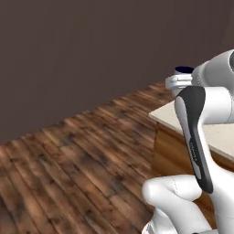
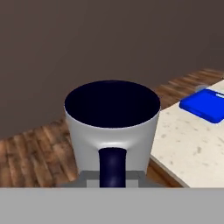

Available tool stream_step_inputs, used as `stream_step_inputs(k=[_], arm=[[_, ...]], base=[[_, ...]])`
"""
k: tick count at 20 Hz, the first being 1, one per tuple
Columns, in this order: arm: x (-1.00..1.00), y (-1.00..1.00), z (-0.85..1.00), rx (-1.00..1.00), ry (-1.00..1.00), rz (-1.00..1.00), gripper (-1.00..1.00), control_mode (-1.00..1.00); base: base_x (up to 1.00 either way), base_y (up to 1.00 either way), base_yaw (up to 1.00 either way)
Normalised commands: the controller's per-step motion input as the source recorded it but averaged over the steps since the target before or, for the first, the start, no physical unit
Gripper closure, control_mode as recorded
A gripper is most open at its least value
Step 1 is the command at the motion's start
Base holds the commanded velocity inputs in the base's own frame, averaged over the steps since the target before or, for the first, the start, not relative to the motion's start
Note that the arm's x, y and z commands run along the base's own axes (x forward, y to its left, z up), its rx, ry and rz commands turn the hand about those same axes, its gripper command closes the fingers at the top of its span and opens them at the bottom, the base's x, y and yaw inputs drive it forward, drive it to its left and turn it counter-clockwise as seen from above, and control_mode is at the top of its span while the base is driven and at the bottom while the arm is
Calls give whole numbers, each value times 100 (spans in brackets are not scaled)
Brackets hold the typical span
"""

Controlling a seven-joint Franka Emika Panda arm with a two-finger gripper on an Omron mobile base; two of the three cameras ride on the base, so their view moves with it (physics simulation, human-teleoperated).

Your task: There is a tray on the dining counter. Grab the cup, mug, and pitcher and place them on the tray. The pitcher may be placed next to the tray if it cannot fit the tray.

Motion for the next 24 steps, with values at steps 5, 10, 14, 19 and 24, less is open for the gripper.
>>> stream_step_inputs(k=[5, 10, 14, 19, 24], arm=[[0, 0, 0, 0, 0, 0, 100, 100], [0, 0, 0, 0, 0, 0, 100, 100], [0, 0, 0, 0, 0, 0, 100, 100], [0, 0, 0, 0, 0, 0, 100, 100], [0, 0, 0, 0, 0, 0, 100, 100]], base=[[100, 82, -45], [100, 85, -49], [99, 95, -53], [96, 100, -53], [100, 100, -50]])
